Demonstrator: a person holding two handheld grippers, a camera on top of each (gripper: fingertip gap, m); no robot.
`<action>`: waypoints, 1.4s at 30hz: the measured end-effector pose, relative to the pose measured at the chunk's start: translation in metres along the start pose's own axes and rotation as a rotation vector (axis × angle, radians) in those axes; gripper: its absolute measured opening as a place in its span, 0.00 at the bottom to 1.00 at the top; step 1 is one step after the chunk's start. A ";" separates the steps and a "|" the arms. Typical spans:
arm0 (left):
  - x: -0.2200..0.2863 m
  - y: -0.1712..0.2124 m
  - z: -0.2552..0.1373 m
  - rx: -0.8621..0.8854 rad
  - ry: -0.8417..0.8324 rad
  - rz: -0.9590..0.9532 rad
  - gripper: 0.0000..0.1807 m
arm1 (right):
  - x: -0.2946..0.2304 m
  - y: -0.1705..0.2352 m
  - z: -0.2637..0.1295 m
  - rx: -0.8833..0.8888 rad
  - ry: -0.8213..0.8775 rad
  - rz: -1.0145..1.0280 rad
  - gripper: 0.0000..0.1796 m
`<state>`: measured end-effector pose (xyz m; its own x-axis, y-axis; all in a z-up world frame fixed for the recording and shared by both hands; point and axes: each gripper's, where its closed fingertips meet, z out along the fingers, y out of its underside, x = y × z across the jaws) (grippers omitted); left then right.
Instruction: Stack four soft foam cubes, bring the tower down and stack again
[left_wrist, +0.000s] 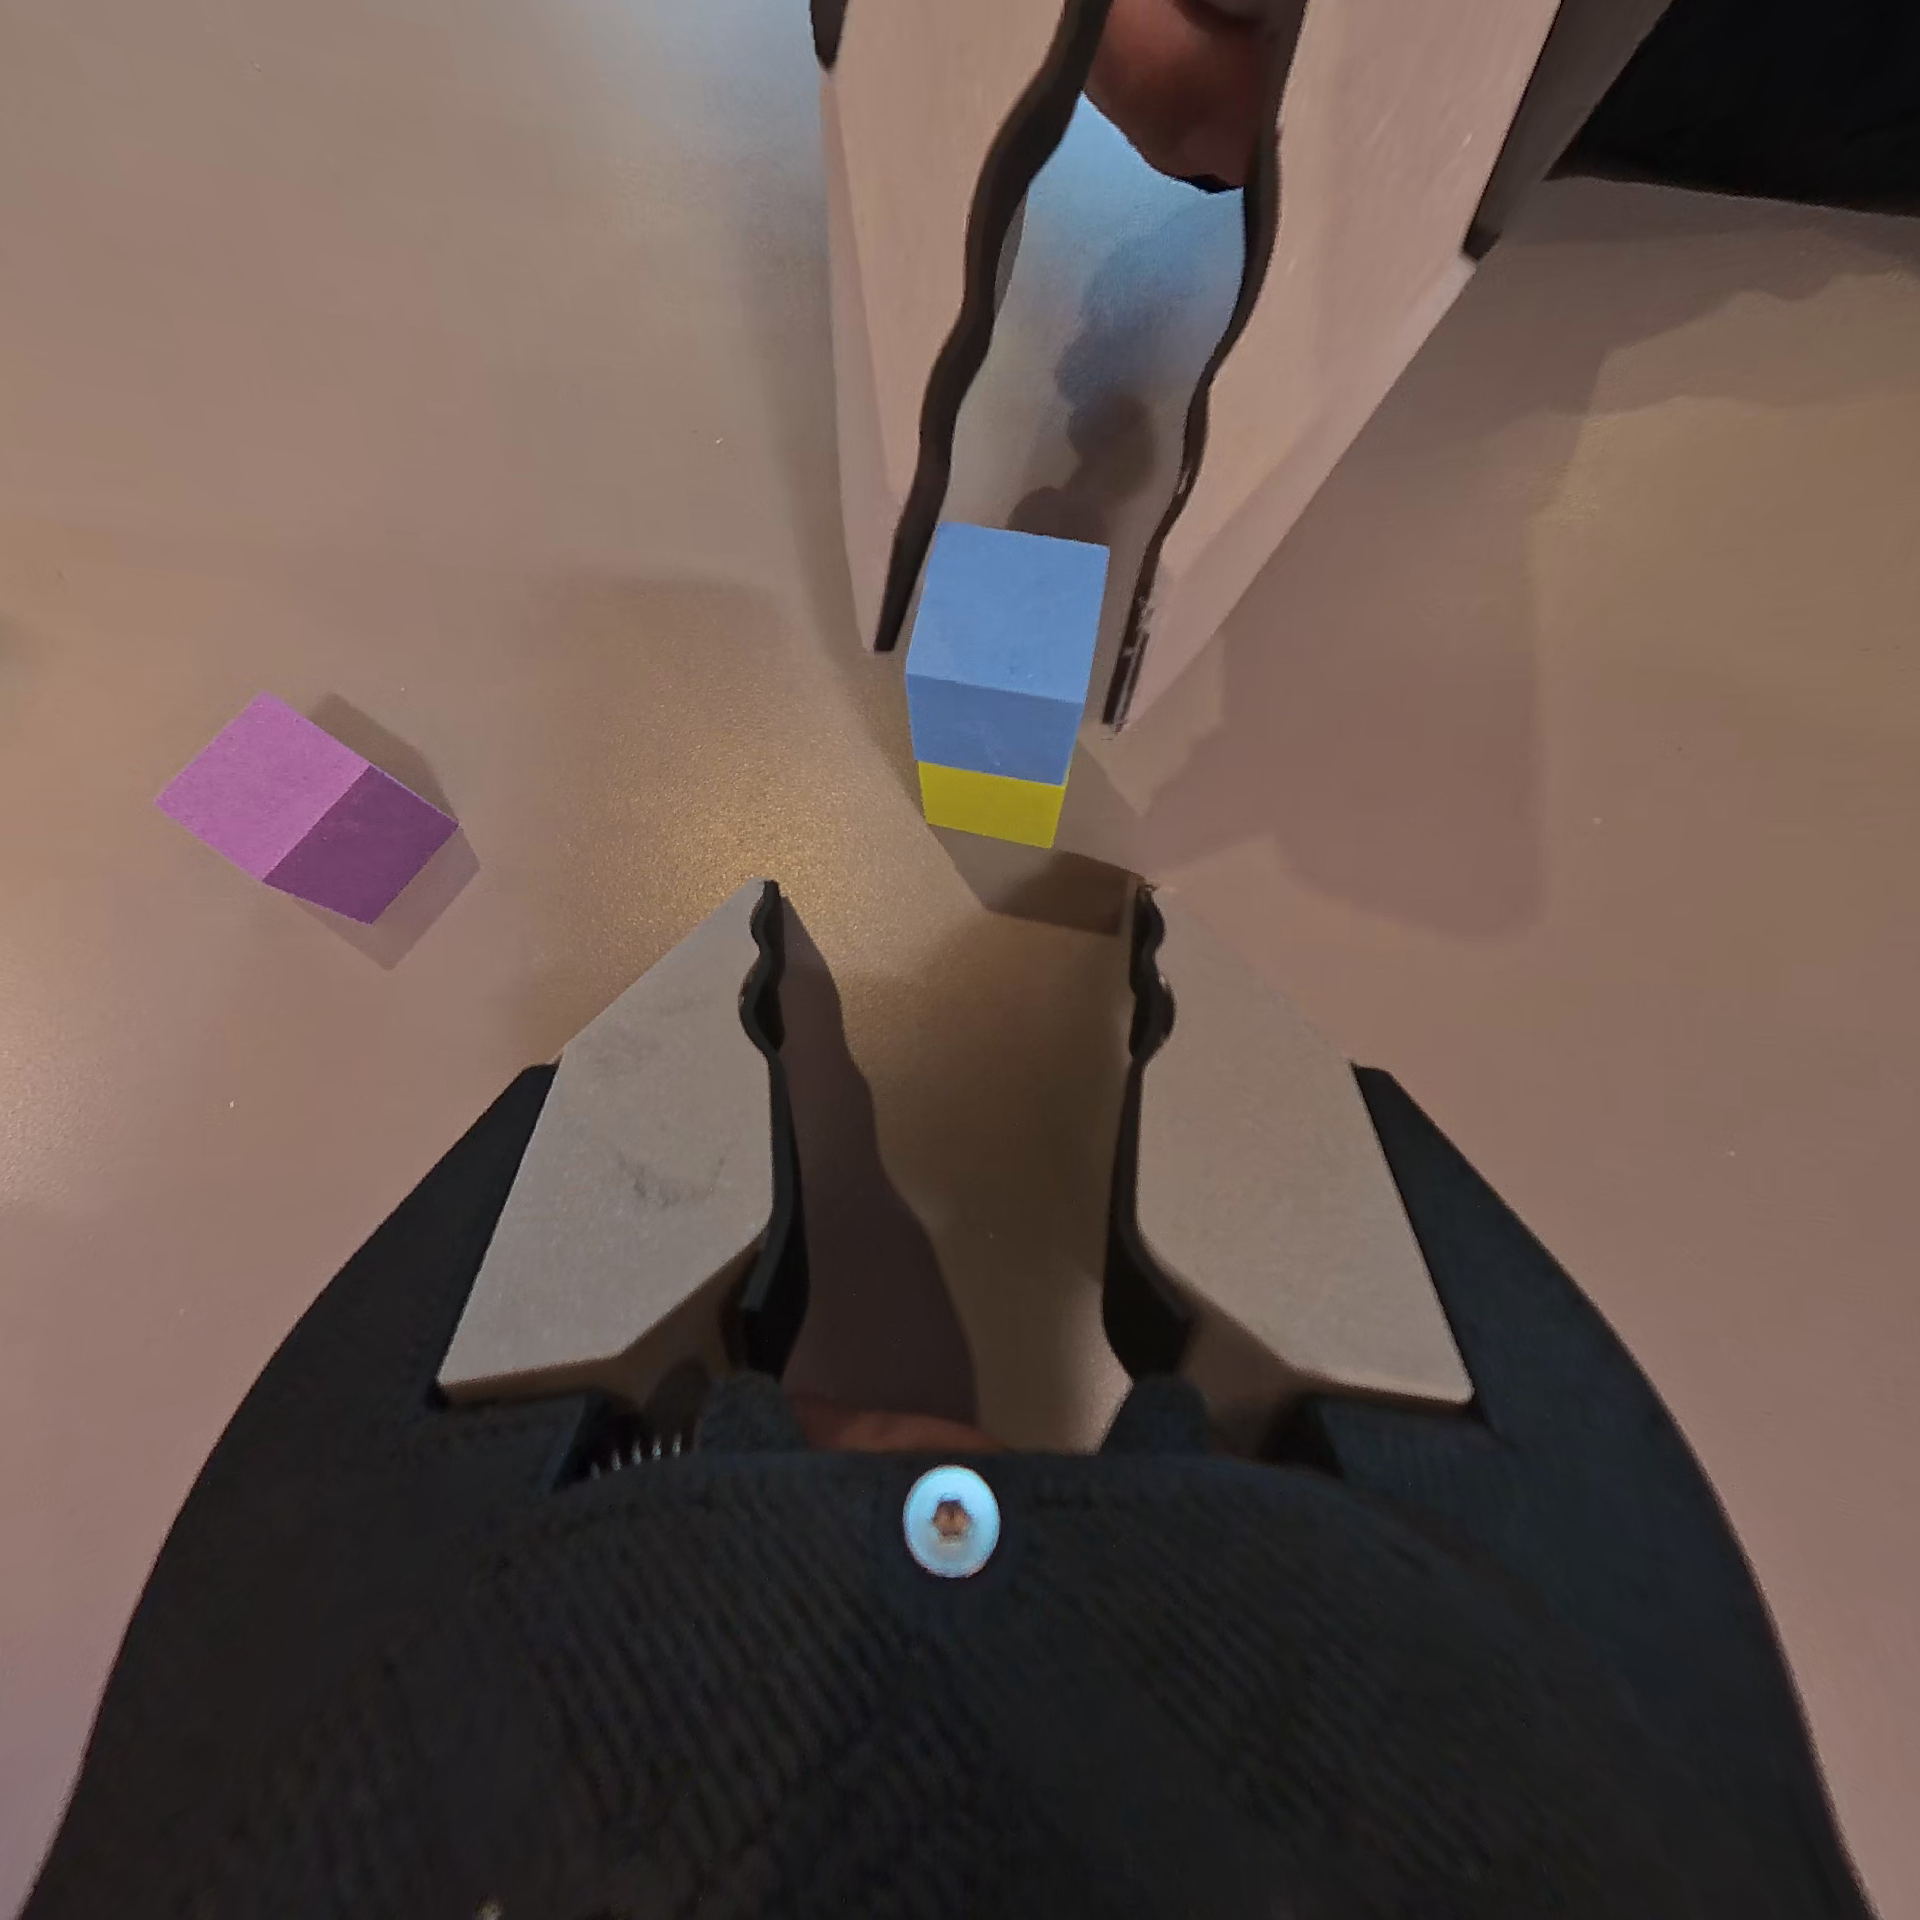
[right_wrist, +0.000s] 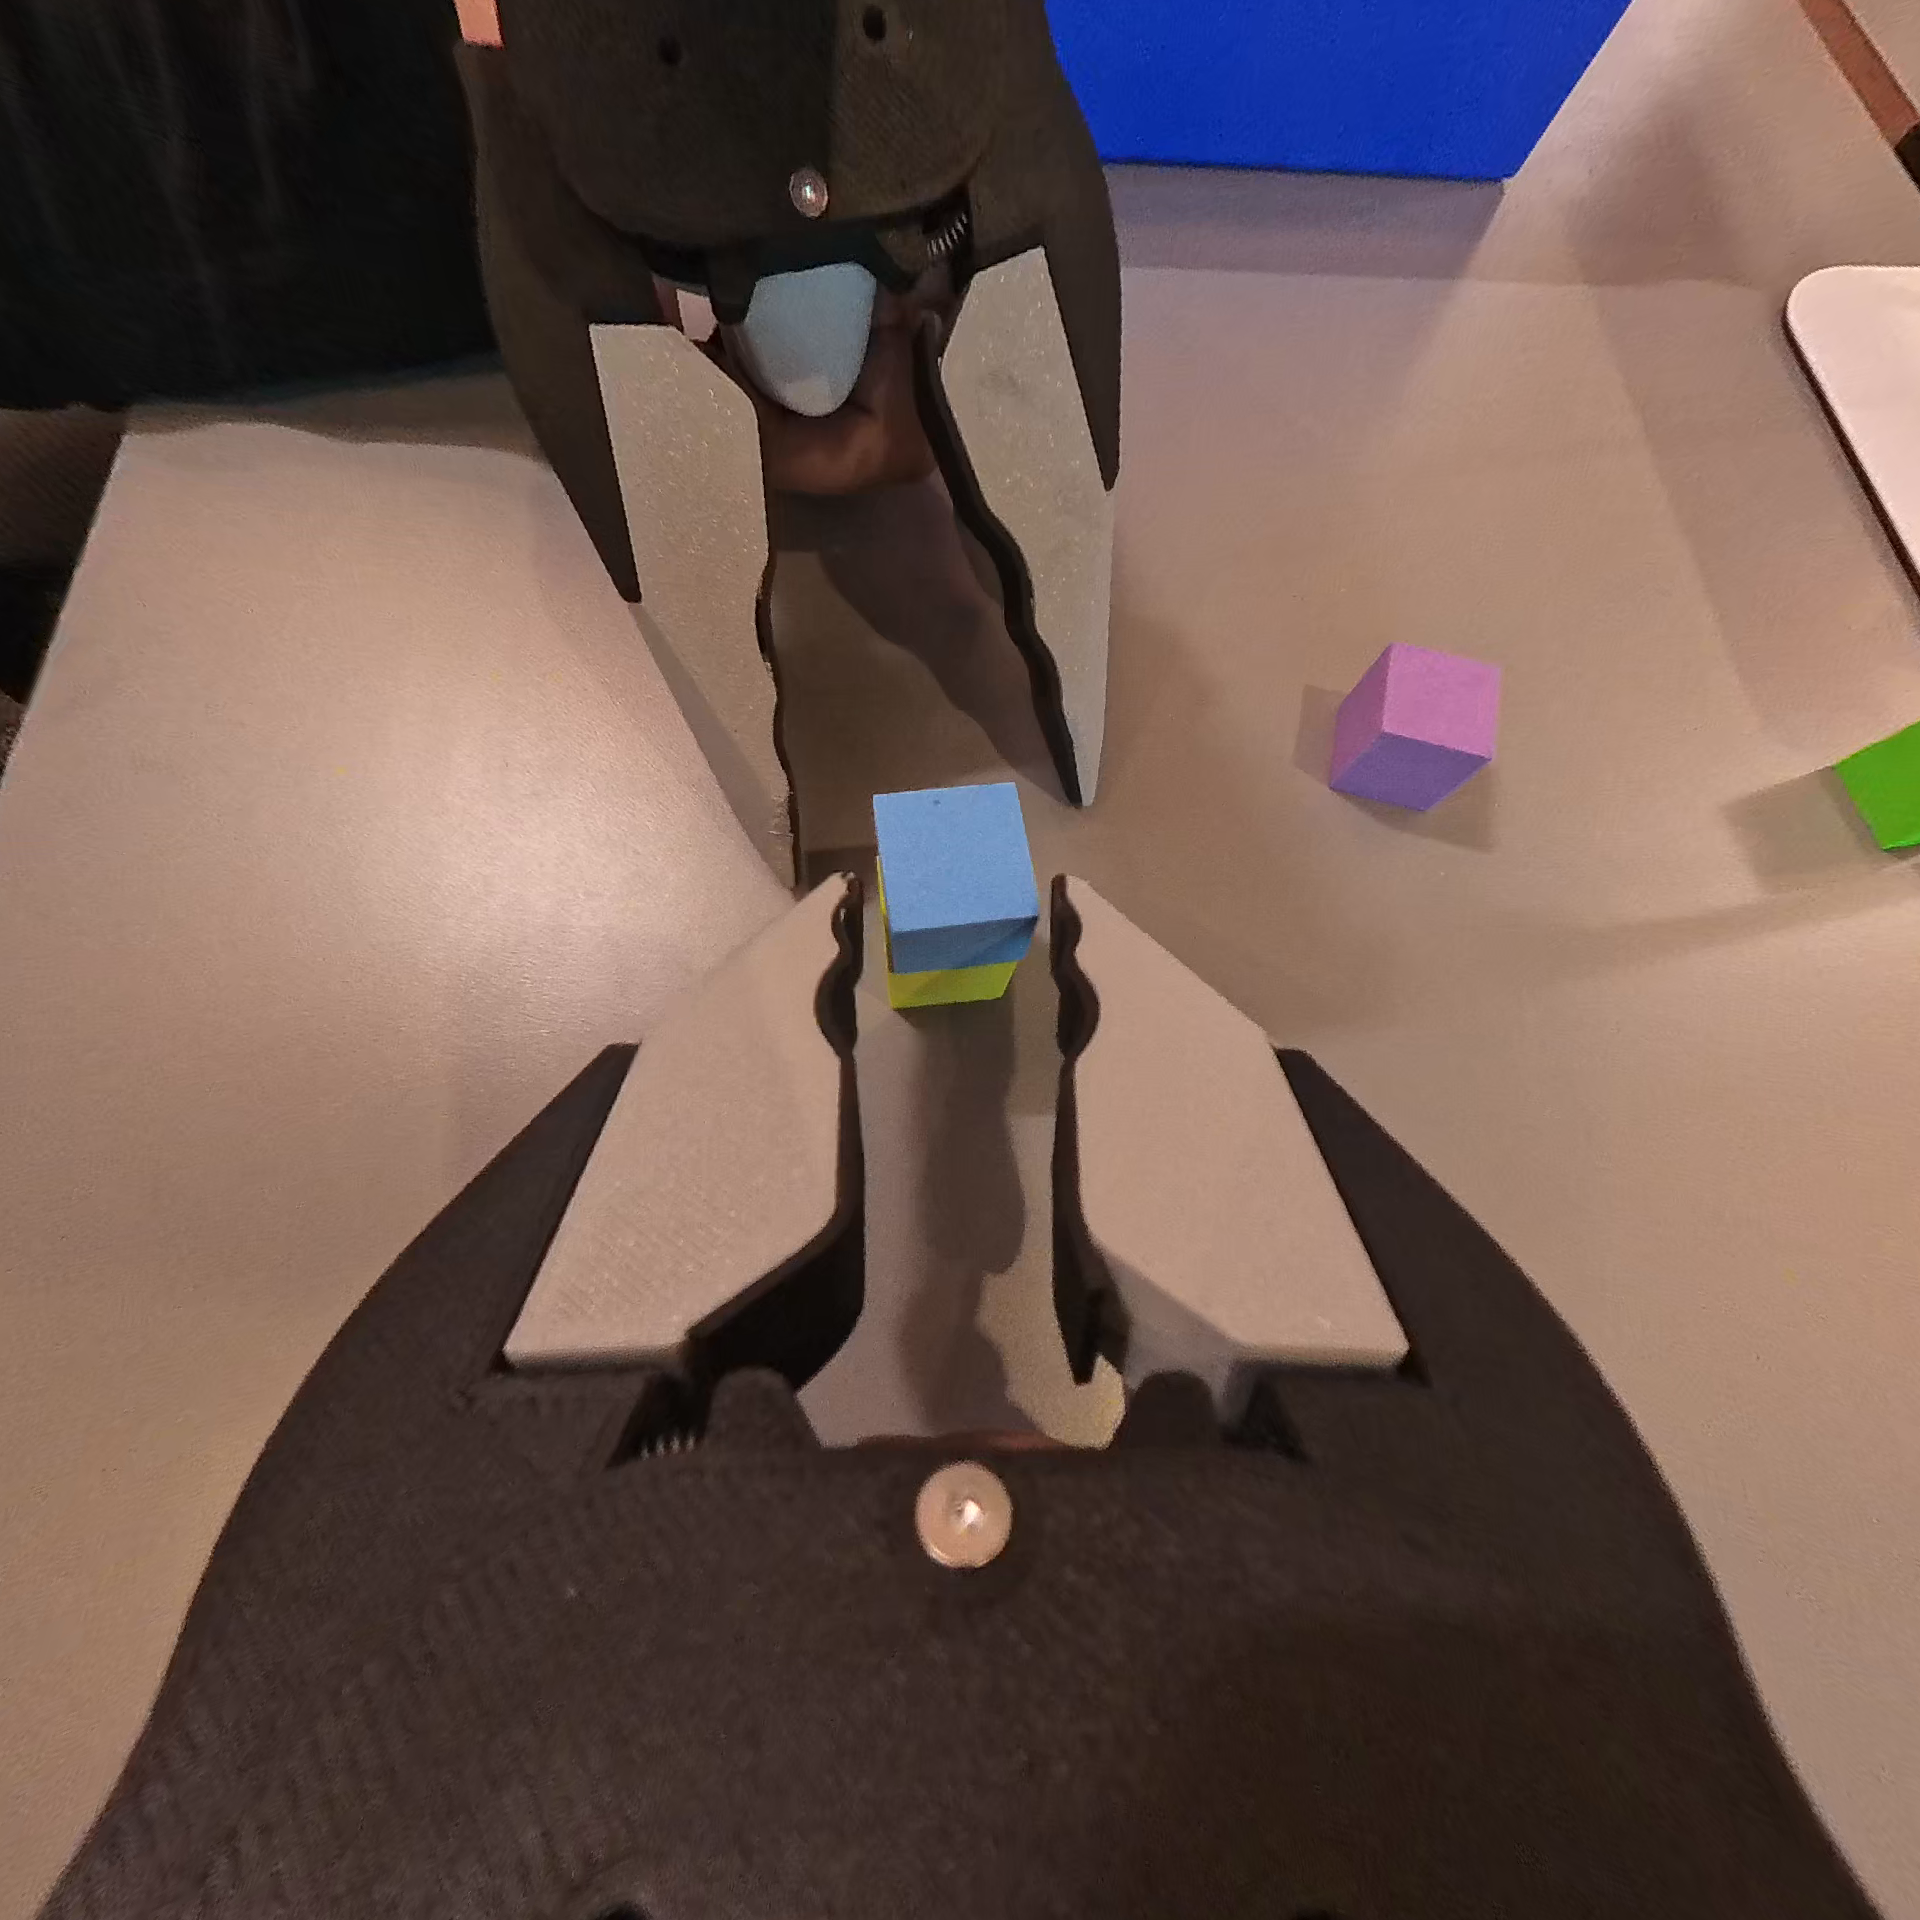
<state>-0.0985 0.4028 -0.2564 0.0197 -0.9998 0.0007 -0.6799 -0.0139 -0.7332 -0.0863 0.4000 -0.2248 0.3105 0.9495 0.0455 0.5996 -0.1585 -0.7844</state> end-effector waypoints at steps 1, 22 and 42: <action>0.000 0.000 0.000 0.000 0.000 0.000 0.36 | 0.000 -0.002 -0.001 0.010 -0.003 0.004 0.19; -0.105 -0.001 -0.038 0.170 -0.429 -0.366 0.35 | 0.063 -0.021 -0.056 0.327 0.185 0.192 0.20; -0.132 -0.023 0.006 0.107 -0.448 -0.460 0.16 | 0.074 -0.012 -0.051 0.298 0.248 0.218 0.19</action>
<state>-0.0811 0.5353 -0.2436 0.6109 -0.7891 0.0633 -0.4532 -0.4142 -0.7893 -0.0331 0.4583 -0.1801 0.5953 0.8032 -0.0225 0.2726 -0.2283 -0.9347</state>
